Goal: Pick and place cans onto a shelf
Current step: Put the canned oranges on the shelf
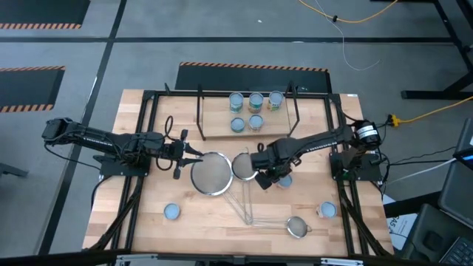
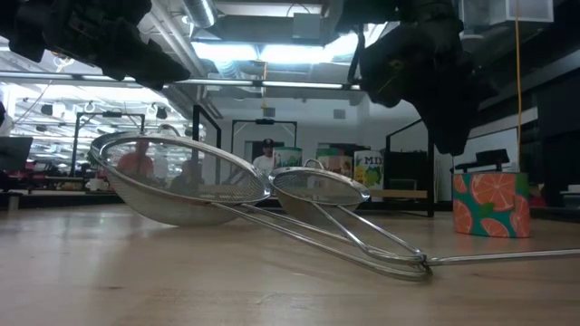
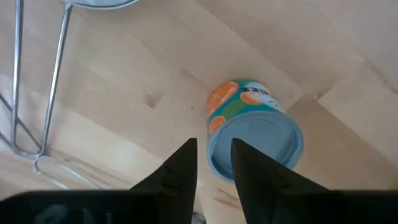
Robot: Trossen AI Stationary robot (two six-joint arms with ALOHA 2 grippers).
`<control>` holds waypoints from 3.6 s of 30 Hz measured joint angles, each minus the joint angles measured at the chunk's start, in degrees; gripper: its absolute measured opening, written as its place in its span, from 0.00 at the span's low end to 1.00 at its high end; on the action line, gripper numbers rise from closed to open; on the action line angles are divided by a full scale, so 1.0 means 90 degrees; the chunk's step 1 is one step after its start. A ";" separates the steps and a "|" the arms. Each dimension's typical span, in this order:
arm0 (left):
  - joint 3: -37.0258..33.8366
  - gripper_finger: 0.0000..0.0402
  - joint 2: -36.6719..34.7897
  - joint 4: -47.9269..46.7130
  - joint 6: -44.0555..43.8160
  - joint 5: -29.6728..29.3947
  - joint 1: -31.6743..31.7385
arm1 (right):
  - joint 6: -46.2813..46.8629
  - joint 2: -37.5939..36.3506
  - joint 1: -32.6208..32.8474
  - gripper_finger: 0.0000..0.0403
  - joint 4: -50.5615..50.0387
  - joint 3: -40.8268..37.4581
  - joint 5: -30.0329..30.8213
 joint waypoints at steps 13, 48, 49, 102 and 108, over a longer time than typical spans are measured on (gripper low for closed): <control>0.0000 0.20 0.0000 -0.0001 0.0000 0.0000 0.0002 | 0.0139 0.0006 0.0035 0.25 0.0180 -0.0177 0.0135; -0.0001 0.20 0.0000 0.0002 -0.0019 0.0000 0.0001 | -0.8847 0.0007 0.0062 0.05 -0.0145 -0.0530 0.0027; 0.0000 0.20 0.0002 0.0002 -0.0019 0.0000 0.0001 | -0.9136 0.0007 0.0060 0.05 -0.0264 -0.0530 0.0202; 0.0000 0.20 0.0000 0.0005 -0.0024 0.0000 0.0001 | -0.9610 -0.0015 0.0030 0.25 -0.1092 -0.0506 0.2041; 0.0000 0.20 0.0000 0.0005 -0.0024 0.0000 0.0002 | -0.9917 -0.0019 0.0033 0.25 -0.0943 -0.0506 0.1772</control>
